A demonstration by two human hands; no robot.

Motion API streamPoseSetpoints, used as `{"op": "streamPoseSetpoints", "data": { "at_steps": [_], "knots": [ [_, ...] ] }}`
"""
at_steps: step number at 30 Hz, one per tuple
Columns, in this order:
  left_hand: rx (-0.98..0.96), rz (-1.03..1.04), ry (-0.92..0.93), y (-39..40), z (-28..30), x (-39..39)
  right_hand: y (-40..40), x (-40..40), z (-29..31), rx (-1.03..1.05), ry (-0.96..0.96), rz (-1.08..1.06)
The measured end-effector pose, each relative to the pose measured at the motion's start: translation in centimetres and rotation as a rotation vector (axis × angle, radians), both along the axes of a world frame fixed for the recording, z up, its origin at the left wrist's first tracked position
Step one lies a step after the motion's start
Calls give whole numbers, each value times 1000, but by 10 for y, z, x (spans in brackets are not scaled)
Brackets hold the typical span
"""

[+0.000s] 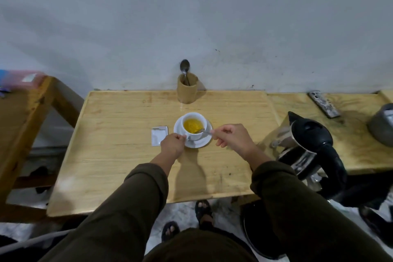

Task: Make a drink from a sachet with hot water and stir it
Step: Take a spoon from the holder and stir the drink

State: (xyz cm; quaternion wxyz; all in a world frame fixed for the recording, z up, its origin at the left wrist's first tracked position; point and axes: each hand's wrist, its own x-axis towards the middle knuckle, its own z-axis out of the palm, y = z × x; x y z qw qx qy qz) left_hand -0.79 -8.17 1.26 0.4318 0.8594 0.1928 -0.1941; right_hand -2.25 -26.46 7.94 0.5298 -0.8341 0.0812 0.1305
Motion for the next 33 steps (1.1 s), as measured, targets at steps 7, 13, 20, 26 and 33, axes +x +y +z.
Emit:
{"op": "streamPoseSetpoints", "data": {
  "at_steps": [7, 13, 20, 26, 33],
  "knots": [
    [38, -44, 3, 0, 0, -3, -14, -25, -19, -1, 181, 46],
    [53, -59, -5, 0, 2, -3, -12, -37, -30, -9, 248, -6],
    [29, -39, -14, -1, 3, -4, -13, -38, -48, -93, 284, -54],
    [16, -29, -23, -1, 4, -6, -12, -35, -57, -46, 299, -122],
    [2, -7, -29, -1, 3, -8, -22, -12, -76, -26, 285, -383]
  ]
}}
